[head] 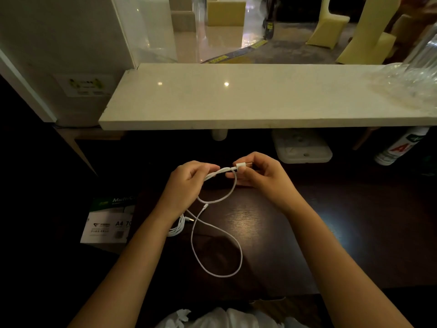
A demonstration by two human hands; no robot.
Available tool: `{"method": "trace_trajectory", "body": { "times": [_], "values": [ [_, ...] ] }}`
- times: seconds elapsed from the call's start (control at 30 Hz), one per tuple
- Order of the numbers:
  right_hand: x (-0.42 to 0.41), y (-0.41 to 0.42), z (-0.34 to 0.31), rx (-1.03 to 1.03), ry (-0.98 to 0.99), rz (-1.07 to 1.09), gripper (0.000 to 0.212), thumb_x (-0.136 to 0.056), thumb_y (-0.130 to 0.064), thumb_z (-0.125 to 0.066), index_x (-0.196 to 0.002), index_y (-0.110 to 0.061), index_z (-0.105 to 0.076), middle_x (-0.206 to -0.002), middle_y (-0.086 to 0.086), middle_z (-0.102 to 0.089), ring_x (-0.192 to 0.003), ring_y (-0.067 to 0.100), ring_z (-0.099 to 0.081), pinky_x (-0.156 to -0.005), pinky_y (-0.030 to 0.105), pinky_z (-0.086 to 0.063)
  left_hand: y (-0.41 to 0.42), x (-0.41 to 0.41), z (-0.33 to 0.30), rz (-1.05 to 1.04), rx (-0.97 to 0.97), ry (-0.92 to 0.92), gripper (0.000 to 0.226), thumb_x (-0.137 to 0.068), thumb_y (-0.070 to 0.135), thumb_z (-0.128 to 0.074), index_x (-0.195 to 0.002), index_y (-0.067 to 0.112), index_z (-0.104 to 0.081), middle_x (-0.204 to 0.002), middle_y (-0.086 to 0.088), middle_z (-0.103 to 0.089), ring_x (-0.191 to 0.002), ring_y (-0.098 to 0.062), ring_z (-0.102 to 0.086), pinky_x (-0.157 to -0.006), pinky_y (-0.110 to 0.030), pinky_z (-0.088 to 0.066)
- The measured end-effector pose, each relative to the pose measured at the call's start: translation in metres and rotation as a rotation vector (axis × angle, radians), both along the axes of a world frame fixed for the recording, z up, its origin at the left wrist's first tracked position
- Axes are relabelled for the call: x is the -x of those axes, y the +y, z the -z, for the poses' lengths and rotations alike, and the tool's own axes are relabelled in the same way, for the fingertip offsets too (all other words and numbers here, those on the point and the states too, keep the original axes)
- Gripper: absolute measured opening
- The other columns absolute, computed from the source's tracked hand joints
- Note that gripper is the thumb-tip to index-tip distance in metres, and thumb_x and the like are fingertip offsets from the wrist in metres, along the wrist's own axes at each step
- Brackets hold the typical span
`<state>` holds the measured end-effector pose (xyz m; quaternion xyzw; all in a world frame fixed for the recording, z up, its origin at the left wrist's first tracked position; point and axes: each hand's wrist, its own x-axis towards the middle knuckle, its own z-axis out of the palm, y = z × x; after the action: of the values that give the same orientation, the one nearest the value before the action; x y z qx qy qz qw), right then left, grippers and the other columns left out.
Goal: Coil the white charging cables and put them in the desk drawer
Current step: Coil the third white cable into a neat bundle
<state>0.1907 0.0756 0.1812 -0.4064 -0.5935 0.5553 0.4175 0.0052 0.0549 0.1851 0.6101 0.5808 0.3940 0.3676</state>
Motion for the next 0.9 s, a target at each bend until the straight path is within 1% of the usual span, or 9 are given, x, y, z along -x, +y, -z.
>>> {"method": "trace_trajectory", "body": {
  "times": [0.2,0.3,0.37,0.43,0.5,0.6,0.67,0.8,0.9],
  "values": [
    [0.001,0.003,-0.004,0.114,0.053,-0.037,0.008,-0.095,-0.007,-0.043,-0.095,-0.005,-0.051,-0.086,0.012,-0.061,-0.064,0.02,-0.069,-0.058,0.025,-0.057,0.002,0.002,-0.009,-0.002,0.115,-0.162,0.032,-0.09,0.02,-0.047,-0.078,0.032,-0.074,-0.08,0.005,-0.073,-0.086,-0.012,-0.066,-0.081,-0.031,-0.05],
    [0.0,0.004,-0.003,0.128,0.102,-0.002,0.008,-0.095,-0.007,-0.043,-0.094,-0.007,-0.051,-0.079,0.008,-0.061,-0.062,0.018,-0.068,-0.058,0.025,-0.057,0.002,0.002,-0.011,0.011,0.119,-0.162,0.03,-0.09,0.02,-0.049,-0.08,0.03,-0.074,-0.08,0.004,-0.073,-0.084,-0.017,-0.066,-0.081,-0.035,-0.05],
    [0.001,0.004,-0.001,0.136,0.125,0.02,0.009,-0.096,-0.007,-0.042,-0.093,-0.007,-0.051,-0.075,0.007,-0.06,-0.059,0.017,-0.066,-0.056,0.025,-0.056,0.003,0.003,-0.009,0.049,0.174,-0.184,0.028,-0.092,0.02,-0.047,-0.087,0.024,-0.074,-0.08,-0.001,-0.072,-0.077,-0.03,-0.061,-0.071,-0.034,-0.047],
    [0.001,0.005,0.002,0.131,0.126,0.052,0.01,-0.095,-0.007,-0.043,-0.093,-0.007,-0.053,-0.071,0.007,-0.058,-0.055,0.015,-0.063,-0.055,0.024,-0.054,0.003,0.006,-0.006,0.15,0.305,-0.268,0.027,-0.093,0.02,-0.046,-0.094,0.014,-0.072,-0.074,-0.006,-0.067,-0.062,-0.019,-0.052,-0.059,-0.023,-0.04],
    [0.0,0.009,0.002,0.123,0.122,0.086,0.011,-0.095,-0.008,-0.044,-0.095,-0.008,-0.055,-0.072,0.008,-0.058,-0.058,0.015,-0.062,-0.058,0.025,-0.054,0.001,0.01,-0.001,0.27,0.435,-0.382,0.026,-0.094,0.015,-0.044,-0.099,0.008,-0.069,-0.07,0.001,-0.067,-0.059,-0.007,-0.053,-0.056,-0.017,-0.044],
    [0.0,0.015,0.003,0.154,0.178,0.08,0.012,-0.095,-0.008,-0.043,-0.095,-0.008,-0.055,-0.078,0.008,-0.058,-0.062,0.015,-0.063,-0.061,0.024,-0.055,-0.001,0.012,0.006,0.282,0.483,-0.549,0.026,-0.093,0.01,-0.043,-0.092,0.008,-0.069,-0.071,0.0,-0.071,-0.074,-0.01,-0.066,-0.081,-0.029,-0.054],
    [0.005,0.015,0.007,0.195,0.25,0.049,0.014,-0.095,-0.007,-0.042,-0.093,-0.009,-0.055,-0.081,0.007,-0.057,-0.062,0.014,-0.063,-0.06,0.023,-0.055,0.001,0.012,0.008,0.252,0.473,-0.676,0.034,-0.094,0.015,-0.04,-0.086,0.009,-0.072,-0.072,-0.002,-0.072,-0.079,-0.014,-0.069,-0.085,-0.033,-0.053],
    [0.016,0.016,0.014,0.216,0.34,0.05,0.015,-0.095,-0.01,-0.043,-0.096,-0.011,-0.057,-0.084,0.008,-0.059,-0.066,0.016,-0.065,-0.061,0.023,-0.054,0.003,0.009,0.008,0.221,0.502,-0.784,0.029,-0.093,0.015,-0.042,-0.088,0.004,-0.069,-0.064,0.0,-0.068,-0.058,-0.01,-0.066,-0.064,-0.023,-0.056],
    [0.025,0.021,0.024,0.382,0.477,0.144,0.029,-0.097,-0.029,-0.038,-0.118,-0.017,-0.053,-0.094,0.009,-0.066,-0.084,0.025,-0.068,-0.081,0.034,-0.054,0.007,0.006,0.014,0.141,0.483,-0.963,0.024,-0.081,0.014,-0.051,-0.076,0.008,-0.073,-0.058,0.004,-0.061,-0.046,-0.004,-0.054,-0.057,-0.02,-0.054]
  ]
}}
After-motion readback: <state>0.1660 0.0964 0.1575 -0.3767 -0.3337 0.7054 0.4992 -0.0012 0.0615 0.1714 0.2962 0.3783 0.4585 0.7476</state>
